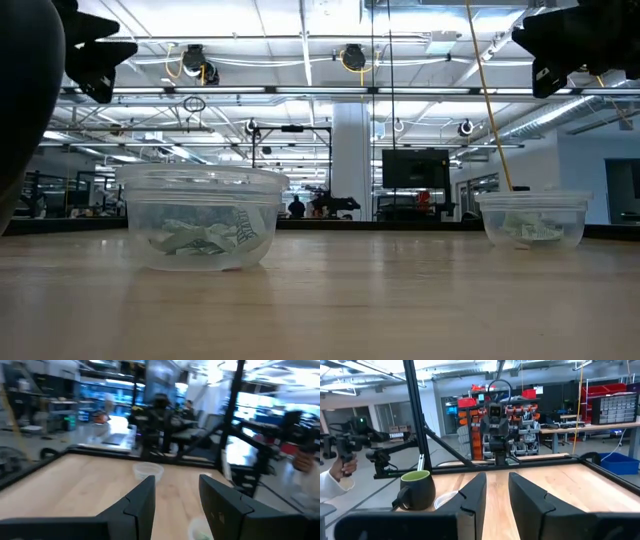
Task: Pick and place Stevia / Truvia into bins
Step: Return to Home Position
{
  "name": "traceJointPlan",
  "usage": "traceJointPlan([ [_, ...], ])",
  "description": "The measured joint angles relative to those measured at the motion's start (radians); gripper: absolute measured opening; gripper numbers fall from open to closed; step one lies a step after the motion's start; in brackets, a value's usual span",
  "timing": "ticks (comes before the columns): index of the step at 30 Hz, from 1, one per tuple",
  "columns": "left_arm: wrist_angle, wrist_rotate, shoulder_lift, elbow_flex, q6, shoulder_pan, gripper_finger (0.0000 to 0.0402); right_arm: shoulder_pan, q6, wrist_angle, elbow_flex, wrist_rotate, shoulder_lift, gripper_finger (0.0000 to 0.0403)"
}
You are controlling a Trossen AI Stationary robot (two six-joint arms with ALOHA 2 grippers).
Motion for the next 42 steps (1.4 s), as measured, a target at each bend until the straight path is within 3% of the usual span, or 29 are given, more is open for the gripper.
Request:
traceJointPlan([
  [3, 0.064, 0.054, 0.000, -0.046, 0.007, 0.003, 0.0157, 0.000, -0.002, -0.002, 0.000, 0.000, 0.000, 0.0075],
  [6, 0.137, 0.038, 0.000, -0.086, 0.038, 0.016, 0.0157, 0.000, -0.029, -0.004, 0.000, 0.000, -0.012, 0.0075],
  [10, 0.126, 0.024, 0.000, -0.079, 0.026, 0.066, 0.0157, 0.000, -0.042, -0.028, 0.000, 0.001, -0.050, 0.0075],
  [23, 0.085, 0.173, -0.002, -0.084, 0.033, 0.258, 0.0157, 0.000, -0.107, -0.120, -0.001, 0.003, -0.170, 0.0075],
  [34, 0.036, 0.179, -0.001, -0.091, 0.010, 0.281, 0.0157, 0.000, -0.135, -0.036, -0.067, 0.012, -0.169, 0.0075],
  [42, 0.026, 0.175, -0.001, -0.090, 0.030, 0.281, 0.0157, 0.000, -0.056, -0.063, -0.074, 0.055, -0.169, 0.0075],
])
